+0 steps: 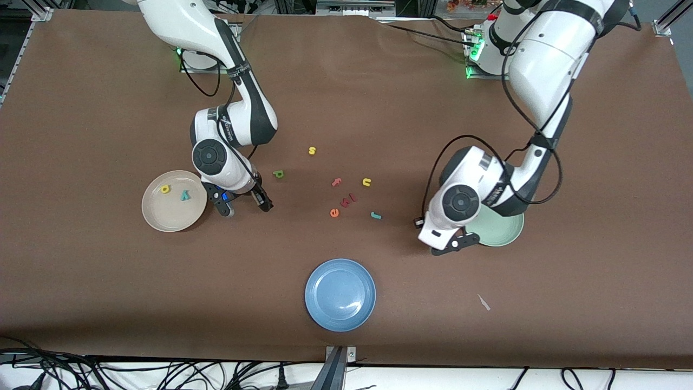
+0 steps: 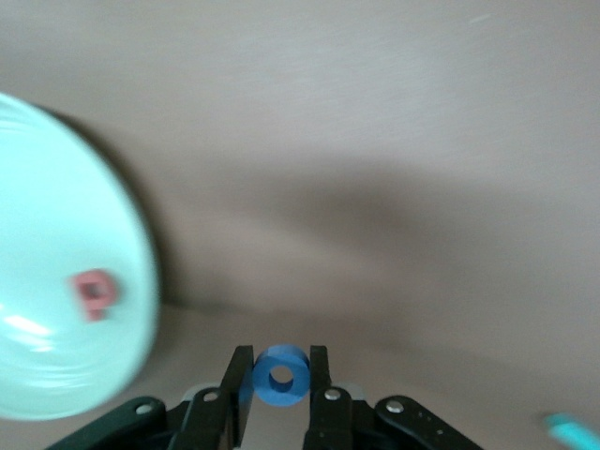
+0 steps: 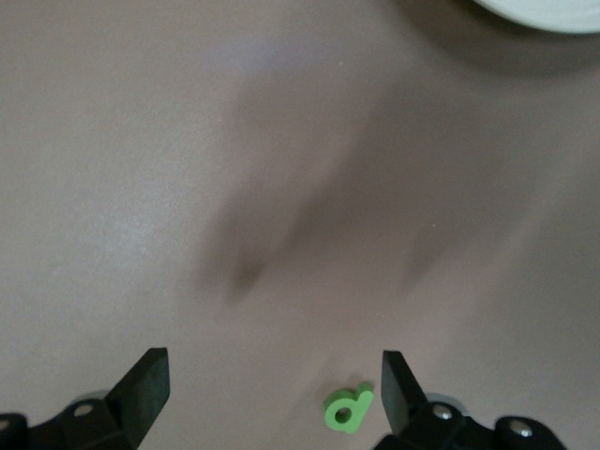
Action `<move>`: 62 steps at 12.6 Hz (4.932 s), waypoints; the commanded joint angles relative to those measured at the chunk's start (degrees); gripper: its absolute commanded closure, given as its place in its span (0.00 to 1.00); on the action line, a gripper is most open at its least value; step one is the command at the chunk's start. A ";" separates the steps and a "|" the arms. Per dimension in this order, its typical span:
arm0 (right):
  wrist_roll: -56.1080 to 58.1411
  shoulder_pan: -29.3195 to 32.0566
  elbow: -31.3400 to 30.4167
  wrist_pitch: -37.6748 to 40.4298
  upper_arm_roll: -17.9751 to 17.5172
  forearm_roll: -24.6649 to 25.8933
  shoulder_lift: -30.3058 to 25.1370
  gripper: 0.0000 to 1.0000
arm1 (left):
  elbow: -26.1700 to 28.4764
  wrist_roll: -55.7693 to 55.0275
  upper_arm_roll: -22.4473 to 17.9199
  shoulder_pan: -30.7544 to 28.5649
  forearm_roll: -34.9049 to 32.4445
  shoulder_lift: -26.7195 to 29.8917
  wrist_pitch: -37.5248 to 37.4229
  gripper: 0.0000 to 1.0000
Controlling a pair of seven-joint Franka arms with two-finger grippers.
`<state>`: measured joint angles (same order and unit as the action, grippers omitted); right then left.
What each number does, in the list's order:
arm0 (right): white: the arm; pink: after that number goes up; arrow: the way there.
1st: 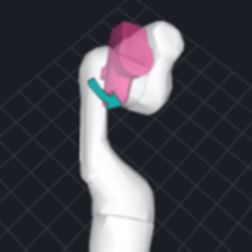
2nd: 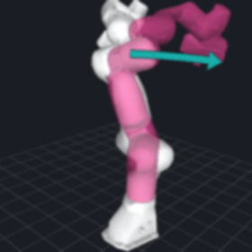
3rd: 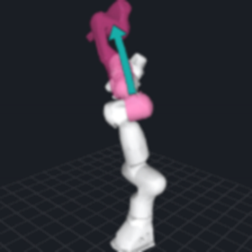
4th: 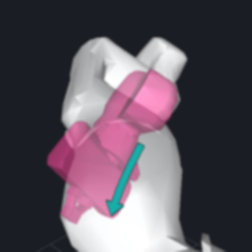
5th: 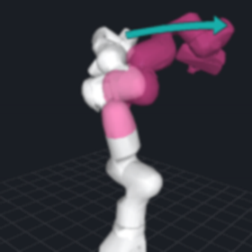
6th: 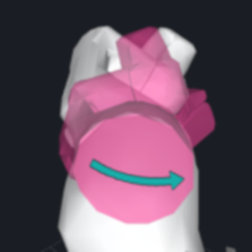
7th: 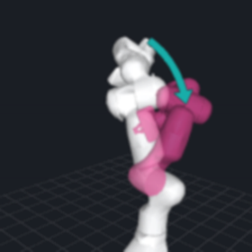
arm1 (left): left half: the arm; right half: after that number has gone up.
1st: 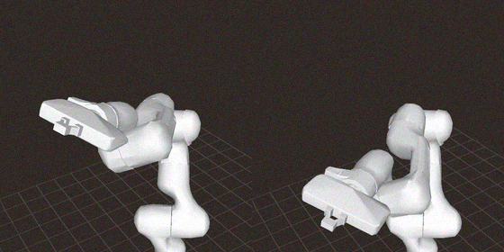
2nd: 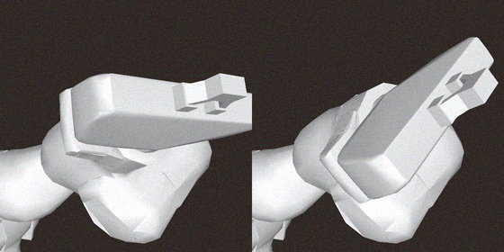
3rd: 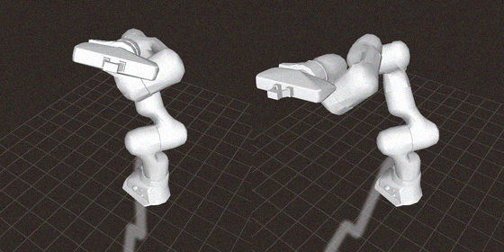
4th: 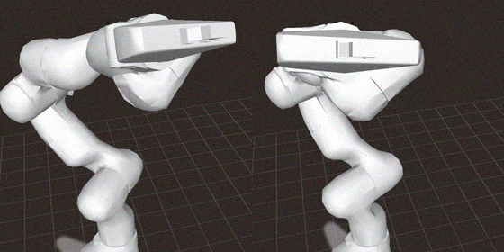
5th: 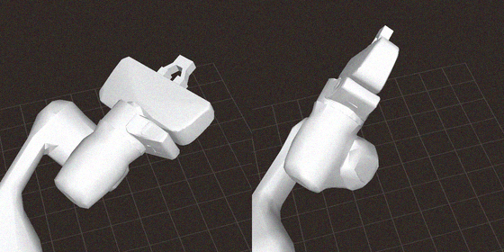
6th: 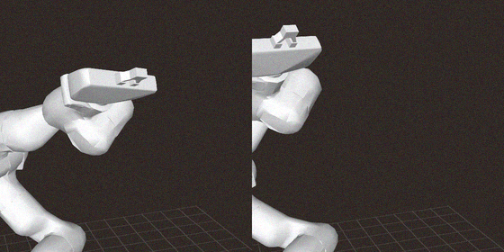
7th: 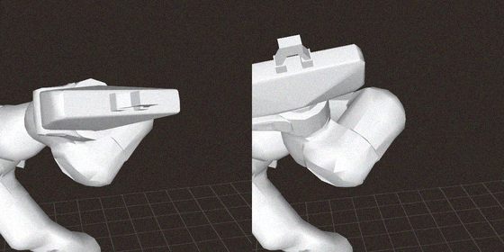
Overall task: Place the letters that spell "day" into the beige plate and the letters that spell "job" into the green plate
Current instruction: 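Place the o on the green plate while the right gripper reaches the d, then put the d on the white plate while the left gripper reaches the j, then put the j on the green plate while the right gripper withdraws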
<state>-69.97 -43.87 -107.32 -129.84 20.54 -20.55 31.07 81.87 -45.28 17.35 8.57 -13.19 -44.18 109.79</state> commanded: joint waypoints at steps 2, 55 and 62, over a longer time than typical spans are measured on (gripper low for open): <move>-7.70 -0.69 0.36 -0.32 0.29 -6.95 0.05 0.00 | 2.67 4.67 0.14 -3.20 -1.83 2.26 -10.09 1.00; 59.33 -9.48 -12.22 3.09 29.91 -1.59 -2.15 0.00 | -2.42 -45.07 1.63 10.76 9.94 -9.25 22.66 0.81; 50.20 -9.48 1.66 20.65 28.33 -1.86 -0.84 0.00 | -2.51 -44.20 1.45 9.11 9.24 -8.21 21.79 1.00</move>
<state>-17.15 -53.51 -110.30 -113.97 49.81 -22.21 28.19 80.93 -90.11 19.48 18.36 -4.53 -52.49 132.66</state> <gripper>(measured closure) 0.000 0.877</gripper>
